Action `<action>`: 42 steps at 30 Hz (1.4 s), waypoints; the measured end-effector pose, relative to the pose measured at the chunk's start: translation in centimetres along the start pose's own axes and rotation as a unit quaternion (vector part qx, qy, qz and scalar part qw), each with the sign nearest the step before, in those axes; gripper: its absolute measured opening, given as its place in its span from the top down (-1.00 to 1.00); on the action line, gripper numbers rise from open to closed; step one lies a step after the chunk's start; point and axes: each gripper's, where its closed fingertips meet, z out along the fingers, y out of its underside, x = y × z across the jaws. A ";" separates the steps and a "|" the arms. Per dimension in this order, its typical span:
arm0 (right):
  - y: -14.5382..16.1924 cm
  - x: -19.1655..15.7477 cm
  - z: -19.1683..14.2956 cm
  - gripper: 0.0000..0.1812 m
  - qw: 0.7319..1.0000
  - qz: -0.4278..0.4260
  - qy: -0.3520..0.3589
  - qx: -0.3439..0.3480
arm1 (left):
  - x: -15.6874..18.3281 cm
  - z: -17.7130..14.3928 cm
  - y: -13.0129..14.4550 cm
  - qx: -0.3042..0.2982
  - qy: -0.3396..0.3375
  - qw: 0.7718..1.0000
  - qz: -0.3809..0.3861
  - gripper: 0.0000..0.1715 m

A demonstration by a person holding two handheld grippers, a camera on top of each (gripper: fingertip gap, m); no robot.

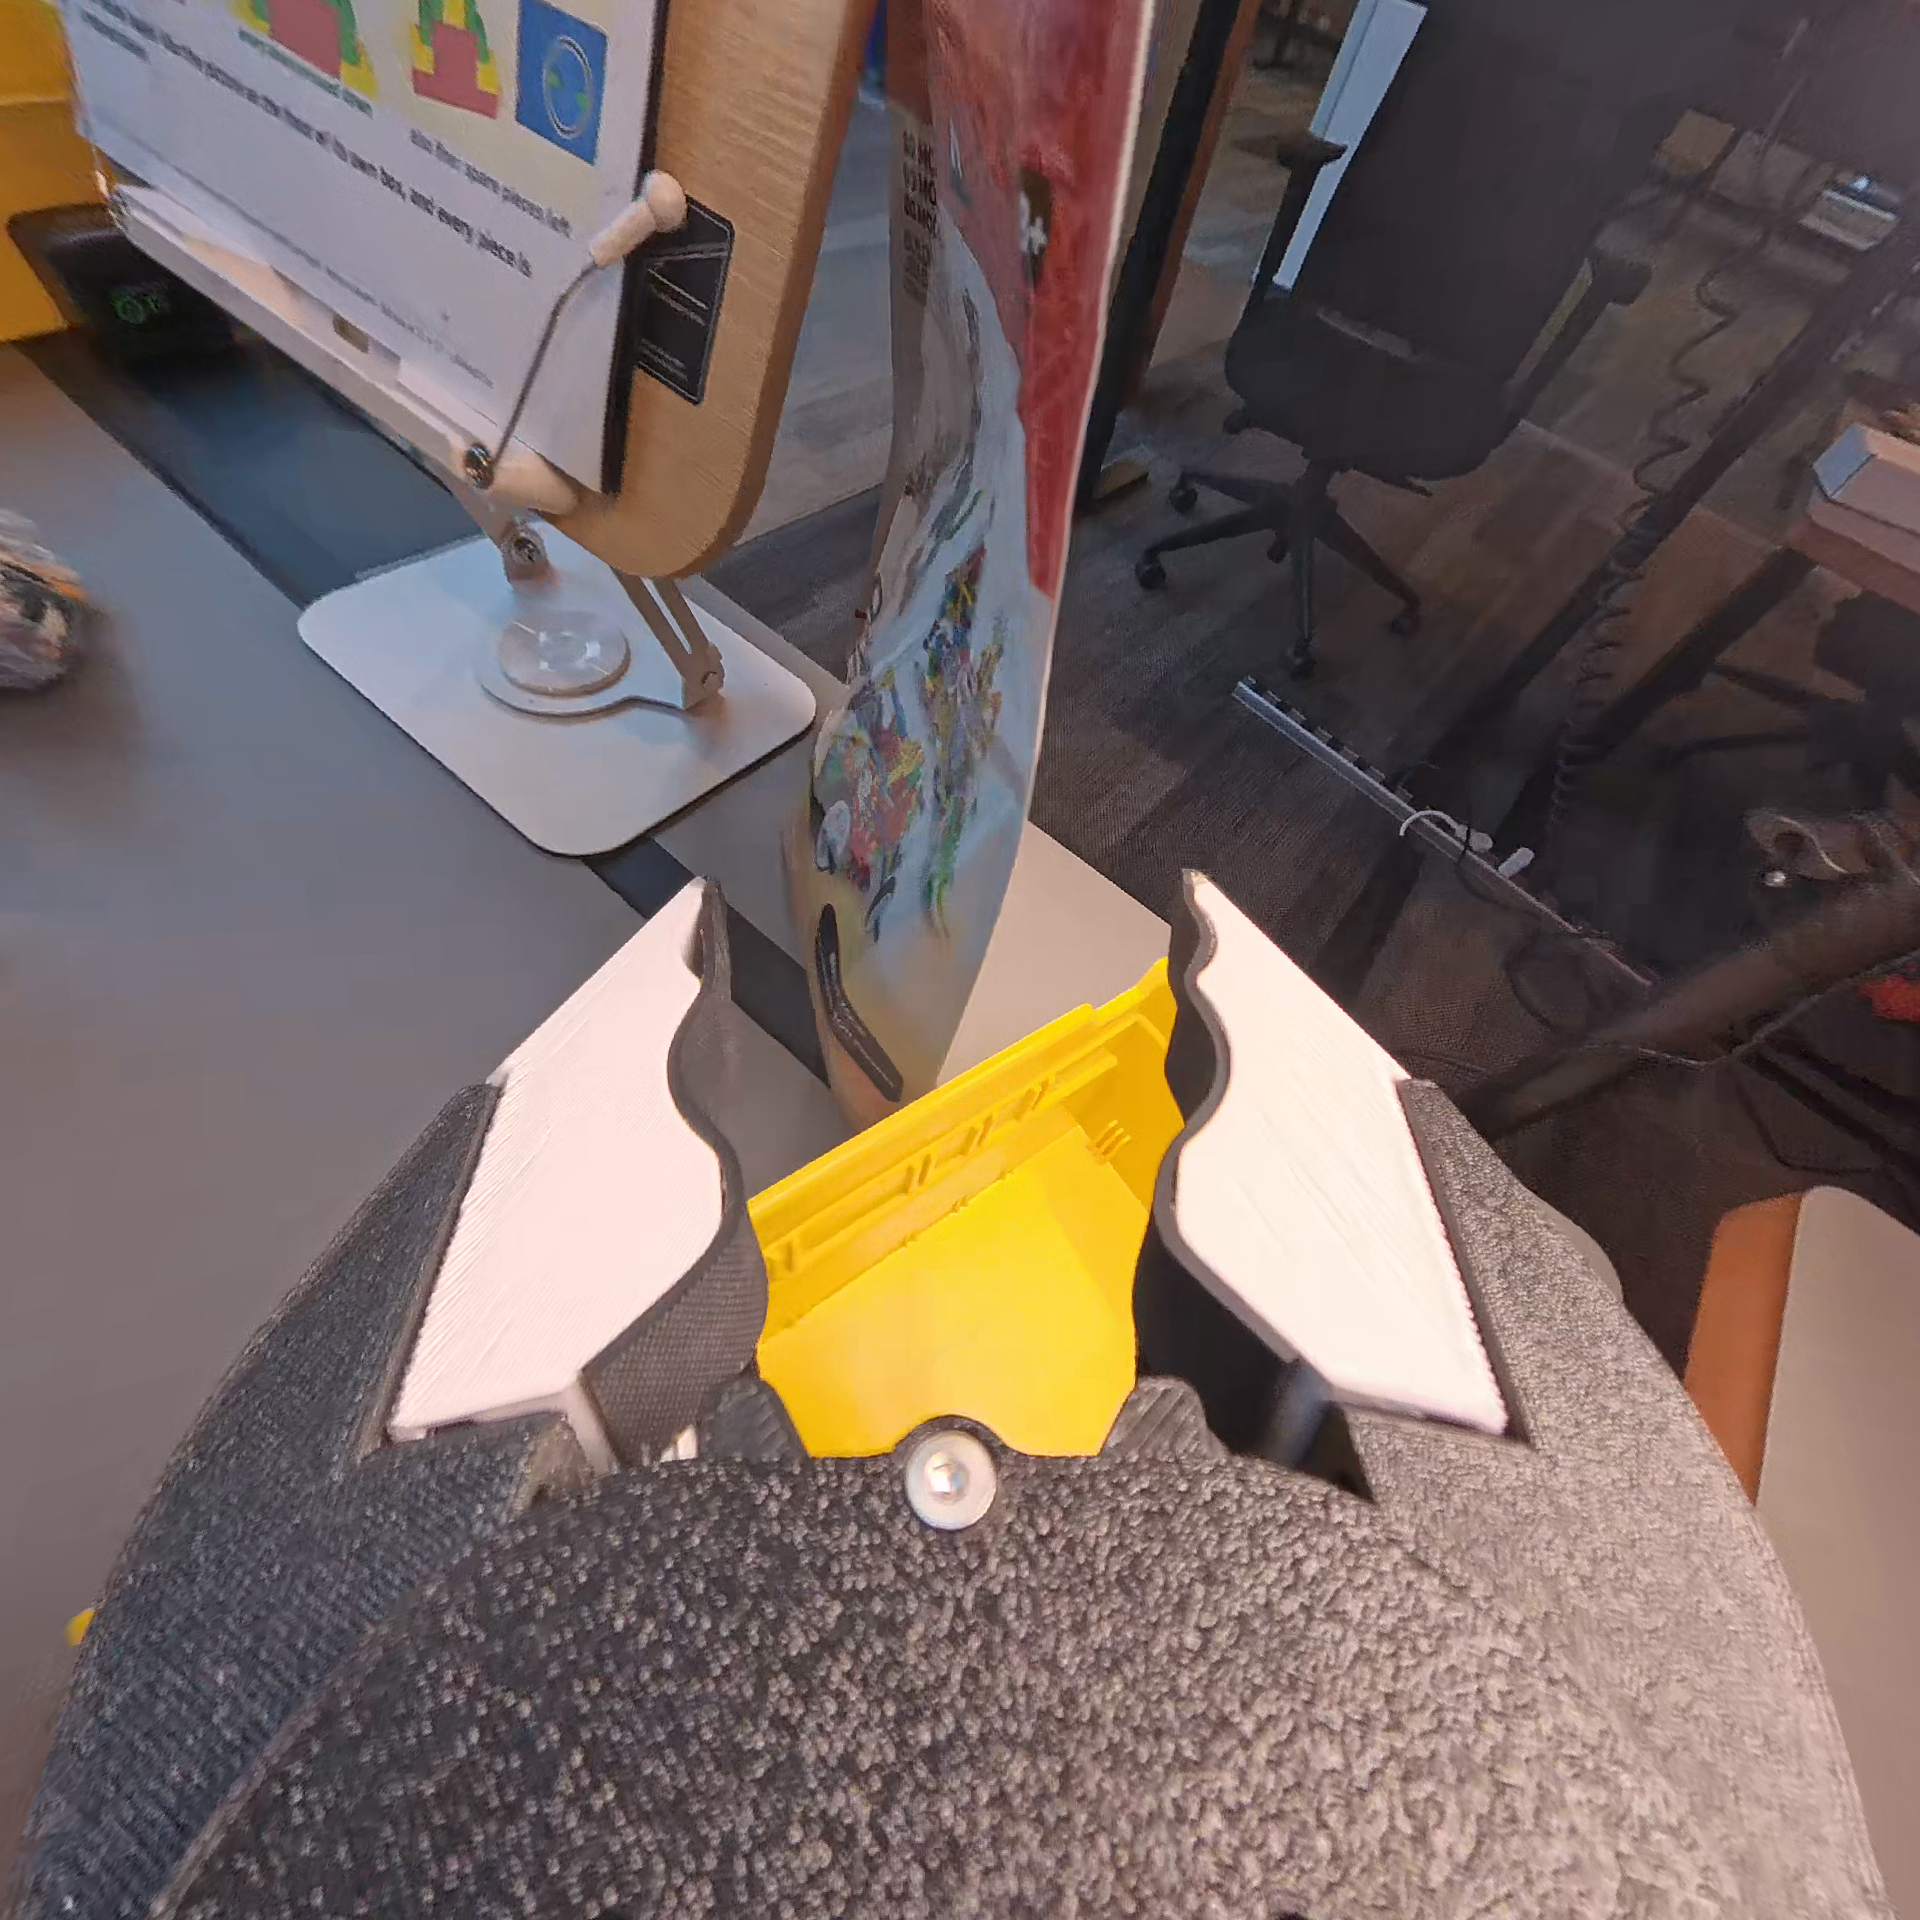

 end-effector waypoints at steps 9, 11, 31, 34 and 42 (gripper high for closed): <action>2.0 -10.9 -12.4 0.08 0.997 0.030 -0.007 0.075 | -2.7 -13.1 9.6 0.040 -0.150 0.988 -0.019 0.15; 4.3 -13.3 -14.2 0.08 0.998 0.026 0.008 0.061 | -2.8 -14.6 10.9 0.061 -0.167 0.984 -0.018 0.16; 18.8 -13.2 -9.6 0.65 0.942 -0.181 0.109 -0.259 | -1.8 -12.9 15.8 0.032 -0.120 0.992 0.004 0.16; 19.0 -15.4 -11.0 0.67 0.933 -0.201 0.100 -0.283 | -2.1 -12.9 16.0 0.029 -0.118 0.993 -0.007 0.16; 18.7 -19.2 -13.2 0.61 0.948 -0.173 0.110 -0.242 | -2.1 -12.5 16.3 0.018 -0.115 0.993 -0.010 0.17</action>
